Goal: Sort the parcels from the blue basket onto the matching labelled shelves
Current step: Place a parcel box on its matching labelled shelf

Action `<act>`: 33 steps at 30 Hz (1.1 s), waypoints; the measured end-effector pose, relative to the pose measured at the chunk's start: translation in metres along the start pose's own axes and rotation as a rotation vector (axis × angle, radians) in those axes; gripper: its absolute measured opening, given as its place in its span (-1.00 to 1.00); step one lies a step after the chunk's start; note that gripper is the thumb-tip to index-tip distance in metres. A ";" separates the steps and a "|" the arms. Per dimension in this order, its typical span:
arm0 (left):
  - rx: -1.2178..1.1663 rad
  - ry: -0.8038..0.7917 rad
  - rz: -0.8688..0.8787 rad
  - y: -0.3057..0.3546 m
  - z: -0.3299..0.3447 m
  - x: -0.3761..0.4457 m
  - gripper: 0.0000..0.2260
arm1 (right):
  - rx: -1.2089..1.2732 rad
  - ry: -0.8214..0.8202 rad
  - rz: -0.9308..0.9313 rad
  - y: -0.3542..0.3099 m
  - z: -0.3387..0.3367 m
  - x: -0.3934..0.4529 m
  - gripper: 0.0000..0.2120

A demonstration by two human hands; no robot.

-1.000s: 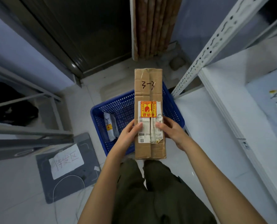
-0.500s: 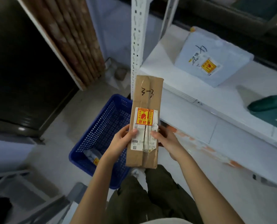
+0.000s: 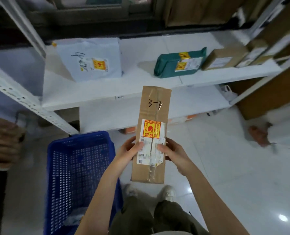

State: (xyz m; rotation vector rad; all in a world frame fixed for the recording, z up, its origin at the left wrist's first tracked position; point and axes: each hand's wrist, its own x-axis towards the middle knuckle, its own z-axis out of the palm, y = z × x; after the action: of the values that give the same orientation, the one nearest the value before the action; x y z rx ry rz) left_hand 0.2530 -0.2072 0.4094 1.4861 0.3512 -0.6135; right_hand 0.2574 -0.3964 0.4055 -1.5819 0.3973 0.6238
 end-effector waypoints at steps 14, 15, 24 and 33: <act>0.129 -0.087 0.028 0.035 0.188 0.021 -0.72 | 0.137 0.118 -0.084 0.022 -0.181 -0.041 -0.45; 0.136 -0.091 0.031 0.038 0.199 0.021 -0.73 | 0.137 0.124 -0.090 0.021 -0.192 -0.042 -0.44; 0.178 -0.045 0.040 0.064 0.234 0.047 -0.75 | 0.135 0.068 -0.133 0.005 -0.237 -0.022 -0.43; 0.152 -0.016 0.154 0.116 0.236 0.104 -0.49 | 0.087 0.035 -0.237 -0.057 -0.272 0.036 -0.16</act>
State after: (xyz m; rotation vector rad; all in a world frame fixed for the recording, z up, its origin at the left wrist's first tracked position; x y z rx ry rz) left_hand 0.3685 -0.4604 0.4621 1.6363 0.1786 -0.5375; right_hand 0.3620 -0.6546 0.4363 -1.5300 0.2542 0.3929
